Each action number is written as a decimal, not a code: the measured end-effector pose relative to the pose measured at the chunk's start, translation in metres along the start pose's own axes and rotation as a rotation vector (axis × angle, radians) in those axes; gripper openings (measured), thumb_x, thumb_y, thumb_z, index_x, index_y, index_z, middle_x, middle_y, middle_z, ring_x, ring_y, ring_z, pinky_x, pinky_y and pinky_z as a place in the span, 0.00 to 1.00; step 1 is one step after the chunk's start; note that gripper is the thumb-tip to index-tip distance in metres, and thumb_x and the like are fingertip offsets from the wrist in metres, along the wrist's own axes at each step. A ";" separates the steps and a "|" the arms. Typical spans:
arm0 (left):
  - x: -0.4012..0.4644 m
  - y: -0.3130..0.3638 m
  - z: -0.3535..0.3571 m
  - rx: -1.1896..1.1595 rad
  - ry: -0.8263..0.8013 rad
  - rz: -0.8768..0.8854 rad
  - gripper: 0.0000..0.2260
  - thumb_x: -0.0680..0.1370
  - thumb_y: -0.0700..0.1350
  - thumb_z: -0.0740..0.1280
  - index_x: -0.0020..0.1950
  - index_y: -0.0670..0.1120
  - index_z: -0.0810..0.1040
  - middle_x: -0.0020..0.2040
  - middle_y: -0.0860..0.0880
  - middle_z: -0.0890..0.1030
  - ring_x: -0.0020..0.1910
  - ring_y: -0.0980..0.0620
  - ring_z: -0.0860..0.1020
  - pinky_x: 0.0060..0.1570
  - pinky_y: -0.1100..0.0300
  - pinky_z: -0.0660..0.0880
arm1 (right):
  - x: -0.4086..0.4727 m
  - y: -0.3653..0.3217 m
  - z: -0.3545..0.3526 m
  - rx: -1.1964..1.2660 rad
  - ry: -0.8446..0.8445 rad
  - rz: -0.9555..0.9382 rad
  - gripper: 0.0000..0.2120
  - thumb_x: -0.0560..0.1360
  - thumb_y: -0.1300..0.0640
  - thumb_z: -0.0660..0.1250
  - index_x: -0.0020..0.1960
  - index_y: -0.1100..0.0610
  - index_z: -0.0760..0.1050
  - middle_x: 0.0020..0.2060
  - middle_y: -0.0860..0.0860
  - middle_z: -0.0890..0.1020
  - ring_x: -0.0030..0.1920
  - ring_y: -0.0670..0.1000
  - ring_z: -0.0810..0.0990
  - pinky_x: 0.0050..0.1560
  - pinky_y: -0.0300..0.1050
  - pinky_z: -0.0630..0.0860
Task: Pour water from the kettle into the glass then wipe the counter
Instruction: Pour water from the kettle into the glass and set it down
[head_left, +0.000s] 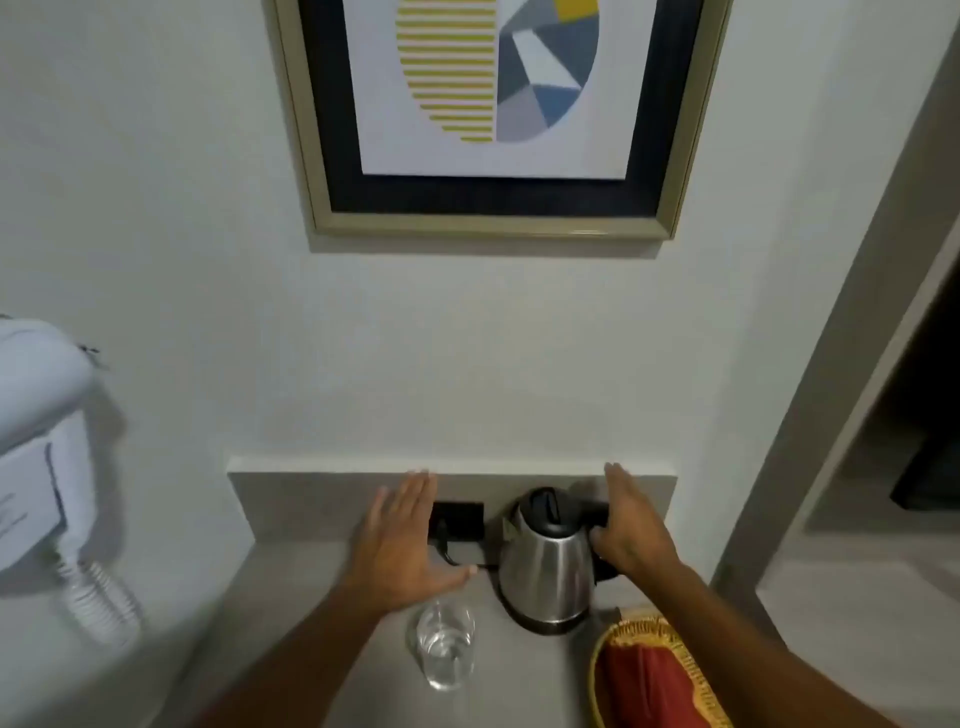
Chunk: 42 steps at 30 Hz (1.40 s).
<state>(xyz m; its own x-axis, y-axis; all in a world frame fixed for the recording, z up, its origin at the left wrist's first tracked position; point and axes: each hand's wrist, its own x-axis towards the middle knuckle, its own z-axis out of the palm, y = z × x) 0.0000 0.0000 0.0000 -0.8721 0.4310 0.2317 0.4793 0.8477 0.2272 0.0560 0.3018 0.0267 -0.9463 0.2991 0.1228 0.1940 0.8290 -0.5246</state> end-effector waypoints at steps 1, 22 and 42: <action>-0.015 -0.002 0.017 -0.028 -0.045 -0.007 0.59 0.65 0.81 0.58 0.84 0.45 0.46 0.83 0.51 0.43 0.83 0.53 0.40 0.79 0.50 0.36 | -0.002 0.008 0.007 0.054 0.014 0.076 0.33 0.70 0.64 0.72 0.71 0.57 0.62 0.69 0.56 0.71 0.67 0.58 0.71 0.61 0.50 0.72; -0.100 -0.001 0.155 -0.855 0.000 -0.620 0.39 0.57 0.38 0.87 0.67 0.48 0.79 0.55 0.56 0.84 0.52 0.66 0.82 0.49 0.76 0.76 | 0.036 0.025 0.061 0.533 0.108 0.496 0.16 0.75 0.73 0.61 0.46 0.52 0.72 0.40 0.50 0.77 0.47 0.55 0.77 0.54 0.50 0.77; -0.103 0.002 0.133 -0.910 -0.042 -0.627 0.35 0.63 0.34 0.84 0.68 0.42 0.77 0.55 0.49 0.82 0.52 0.51 0.80 0.42 0.82 0.70 | -0.007 -0.123 0.032 -0.293 0.071 -0.703 0.04 0.72 0.62 0.72 0.47 0.57 0.78 0.44 0.56 0.78 0.53 0.60 0.72 0.65 0.63 0.59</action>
<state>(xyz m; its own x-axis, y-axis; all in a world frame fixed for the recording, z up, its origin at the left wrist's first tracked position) 0.0773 -0.0016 -0.1487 -0.9802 0.0293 -0.1961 -0.1702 0.3830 0.9079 0.0303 0.1831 0.0635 -0.8554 -0.3241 0.4041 -0.3779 0.9240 -0.0589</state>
